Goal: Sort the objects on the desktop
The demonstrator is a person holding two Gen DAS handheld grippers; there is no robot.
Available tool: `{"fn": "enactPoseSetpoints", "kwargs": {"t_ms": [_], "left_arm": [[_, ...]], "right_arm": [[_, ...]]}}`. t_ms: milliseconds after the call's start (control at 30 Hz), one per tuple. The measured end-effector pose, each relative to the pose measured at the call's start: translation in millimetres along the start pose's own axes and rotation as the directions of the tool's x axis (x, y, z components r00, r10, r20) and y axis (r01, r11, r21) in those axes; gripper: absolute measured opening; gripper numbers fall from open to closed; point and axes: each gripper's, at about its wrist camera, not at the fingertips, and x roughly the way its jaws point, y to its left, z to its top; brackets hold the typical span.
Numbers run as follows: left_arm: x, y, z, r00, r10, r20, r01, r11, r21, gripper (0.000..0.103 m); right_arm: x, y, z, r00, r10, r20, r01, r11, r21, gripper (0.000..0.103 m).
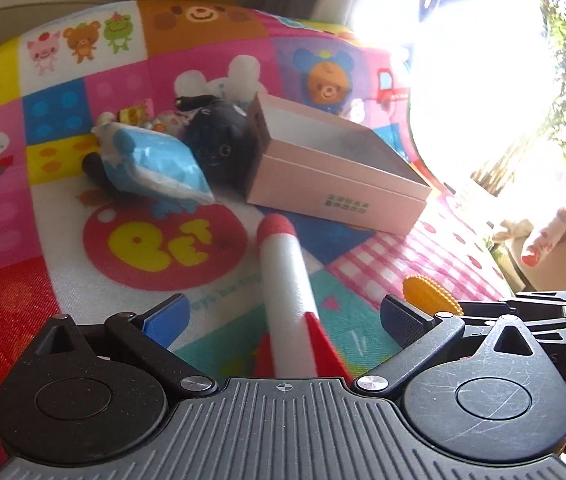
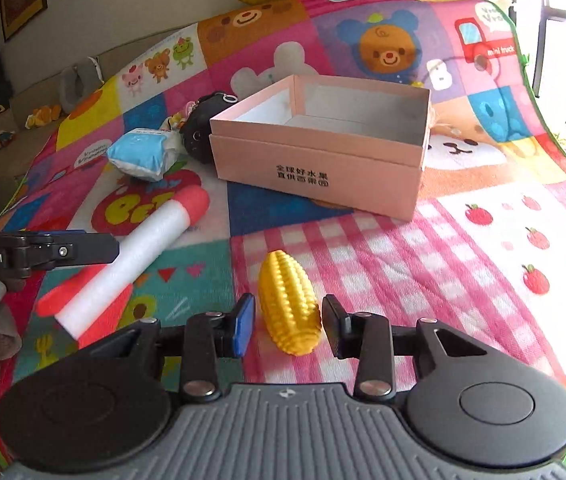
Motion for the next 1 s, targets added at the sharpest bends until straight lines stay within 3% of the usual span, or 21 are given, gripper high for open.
{"fn": "enactPoseSetpoints", "kwargs": {"t_ms": [100, 133, 167, 200, 233, 300, 367, 500, 633, 733, 800, 867, 933, 1000], "left_arm": [[7.7, -20.0, 4.5, 0.999, 0.043, -0.025, -0.042, 0.997, 0.058, 0.103], [10.2, -23.3, 6.3, 0.998, 0.058, -0.036, -0.056, 0.996, 0.065, 0.098], [13.2, -25.8, 8.3, 0.996, 0.078, -0.048, -0.074, 0.995, 0.073, 0.09], [15.8, -27.6, 9.2, 0.994, 0.092, -0.061, -0.087, 0.993, 0.082, 0.067], [19.6, -28.6, 10.2, 0.991, 0.107, -0.08, -0.1, 0.991, 0.09, 0.06], [22.9, -29.0, 9.3, 0.988, 0.124, -0.092, -0.115, 0.988, 0.1, 0.061], [23.4, -30.2, 6.8, 0.987, 0.129, -0.097, -0.118, 0.987, 0.112, 0.06], [24.9, -33.0, 3.6, 0.985, 0.131, -0.109, -0.118, 0.986, 0.122, 0.054], [23.0, -30.4, 4.3, 0.986, 0.13, -0.108, -0.117, 0.986, 0.114, 0.038], [19.9, -28.3, 3.0, 0.987, 0.121, -0.109, -0.108, 0.987, 0.115, 0.037], [16.9, -28.5, 1.1, 0.987, 0.117, -0.108, -0.104, 0.987, 0.124, 0.036], [11.5, -30.5, -0.3, 0.989, 0.108, -0.101, -0.094, 0.986, 0.138, 0.036], [2.9, -34.2, -0.4, 0.992, 0.092, -0.084, -0.079, 0.985, 0.156, 0.036], [-8.1, -39.8, 1.3, 0.995, 0.078, -0.056, -0.067, 0.982, 0.178, 0.036]], "right_arm": [[-15.8, -1.0, -11.8, 1.0, -0.009, 0.003, 0.009, 1.0, 0.016, 0.036], [-19.2, -0.6, -13.9, 1.0, -0.011, 0.006, 0.011, 1.0, 0.013, 0.036], [-22.1, 0.1, -15.5, 1.0, -0.016, 0.011, 0.016, 1.0, 0.006, 0.037], [-24.9, 1.3, -16.6, 0.999, -0.028, 0.024, 0.028, 1.0, -0.006, 0.037], [-26.3, 1.3, -16.9, 0.999, -0.037, 0.033, 0.038, 0.999, -0.01, 0.037], [-26.3, -0.4, -13.9, 0.998, -0.052, 0.046, 0.052, 0.999, 0.002, 0.043], [-23.6, -2.1, -9.3, 0.997, -0.058, 0.059, 0.056, 0.998, 0.028, 0.055], [-11.4, -0.1, 1.5, 0.997, -0.043, 0.059, 0.04, 0.998, 0.047, 0.056], [6.7, 8.0, 10.9, 0.999, -0.031, 0.045, 0.029, 0.998, 0.048, 0.056], [19.8, 12.4, 14.0, 0.999, -0.046, 0.017, 0.045, 0.998, 0.046, 0.056], [25.5, 13.7, 14.3, 0.999, -0.048, -0.013, 0.049, 0.998, 0.051, 0.055], [25.4, 14.3, 13.3, 0.998, -0.044, -0.036, 0.046, 0.998, 0.051, 0.04], [19.3, 15.7, 11.4, 0.998, -0.048, -0.045, 0.05, 0.998, 0.039, 0.033], [7.6, 16.5, 8.6, 0.998, -0.039, -0.045, 0.041, 0.999, 0.029, 0.032]]}}
